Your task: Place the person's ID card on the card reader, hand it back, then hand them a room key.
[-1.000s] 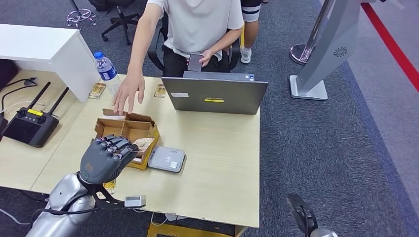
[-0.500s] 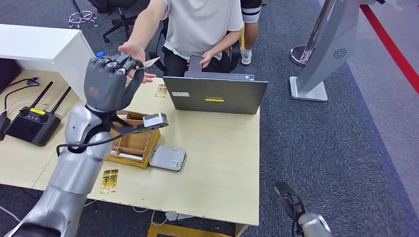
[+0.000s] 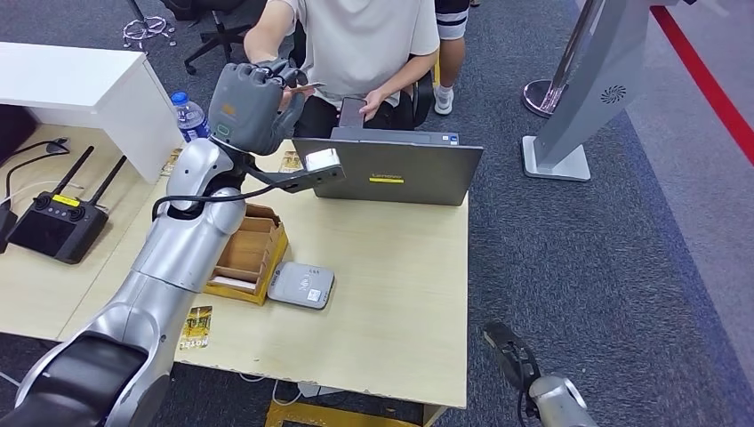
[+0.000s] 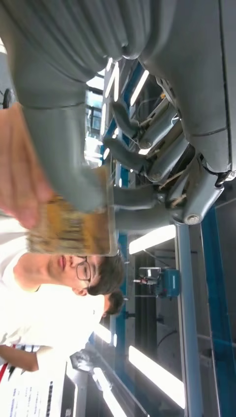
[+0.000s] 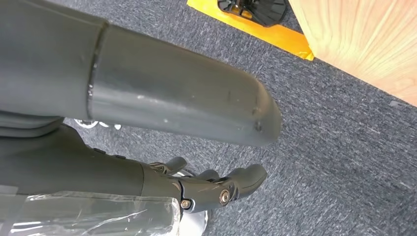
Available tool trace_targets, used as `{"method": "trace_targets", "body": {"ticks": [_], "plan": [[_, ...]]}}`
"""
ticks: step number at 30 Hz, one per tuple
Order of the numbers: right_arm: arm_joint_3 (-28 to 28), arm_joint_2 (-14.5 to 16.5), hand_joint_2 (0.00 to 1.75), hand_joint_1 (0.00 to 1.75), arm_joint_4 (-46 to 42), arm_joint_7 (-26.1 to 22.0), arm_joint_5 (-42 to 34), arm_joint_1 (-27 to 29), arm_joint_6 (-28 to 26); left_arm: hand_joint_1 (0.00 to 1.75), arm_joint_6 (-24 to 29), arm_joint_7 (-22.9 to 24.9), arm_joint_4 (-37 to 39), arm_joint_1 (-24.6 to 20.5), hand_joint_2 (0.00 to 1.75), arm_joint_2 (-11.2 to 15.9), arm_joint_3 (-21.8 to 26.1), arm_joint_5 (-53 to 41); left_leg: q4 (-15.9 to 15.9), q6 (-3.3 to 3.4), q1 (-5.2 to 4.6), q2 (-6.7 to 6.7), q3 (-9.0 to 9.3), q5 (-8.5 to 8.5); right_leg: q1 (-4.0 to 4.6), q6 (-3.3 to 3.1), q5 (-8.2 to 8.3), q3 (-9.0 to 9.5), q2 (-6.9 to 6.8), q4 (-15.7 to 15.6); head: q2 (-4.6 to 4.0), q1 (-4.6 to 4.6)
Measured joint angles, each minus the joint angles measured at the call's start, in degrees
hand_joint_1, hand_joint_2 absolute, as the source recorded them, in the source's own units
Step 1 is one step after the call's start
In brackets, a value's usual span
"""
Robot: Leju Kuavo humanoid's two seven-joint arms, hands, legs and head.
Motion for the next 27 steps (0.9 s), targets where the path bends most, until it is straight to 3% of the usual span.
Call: {"method": "trace_targets", "body": {"ticks": [11, 14, 17, 21, 27], "plan": [[0.0, 0.0, 0.0, 0.0, 0.07, -0.28, 0.76, 0.02, -0.02, 0.0, 2.2, -0.22, 5.16, -0.57, 1.75, 1.01, -0.26, 2.01, -0.01, 0.0, 0.0, 0.03, -0.02, 0.0, 0.0, 0.0, 0.0, 0.0, 0.03, 0.01, 0.0, 0.0], [0.0, 0.0, 0.0, 0.0, 0.15, -0.4, 0.76, 0.04, -0.17, 0.0, 5.84, -0.5, 6.61, -0.19, 1.75, 2.68, -0.17, 2.72, -0.03, 0.0, 0.01, 0.05, -0.03, 0.0, 0.01, 0.0, 0.0, 0.0, 0.05, 0.03, 0.0, 0.0], [-0.02, 0.0, 0.0, 0.0, 0.25, -0.71, 0.75, 0.16, -0.49, 0.0, 12.7, -0.6, 8.44, 0.16, 1.75, 6.12, 1.81, 5.5, -0.05, -0.04, 0.04, 0.29, -0.02, -0.02, 0.01, -0.02, 0.0, -0.03, 0.27, 0.08, 0.0, 0.01], [-0.02, -0.13, 0.0, 0.0, 0.31, -1.69, 0.75, 0.91, -0.7, 0.0, 18.32, -5.15, 12.32, 0.02, 1.75, 12.81, 10.86, 11.87, -0.08, -0.15, 0.12, 0.56, 0.02, -0.07, 0.04, -0.1, -0.03, -0.16, 0.58, 0.16, 0.0, -0.01], [-0.02, -1.73, 0.0, 0.0, 0.31, -4.16, 0.62, 1.97, 0.4, 0.0, 18.88, -15.48, 20.93, -1.03, 1.75, 24.11, 32.2, 20.26, -0.13, -0.28, 0.15, 0.67, -0.01, -0.13, 0.06, -0.3, -0.13, -0.31, 0.71, 0.22, 0.0, -0.02]]}}
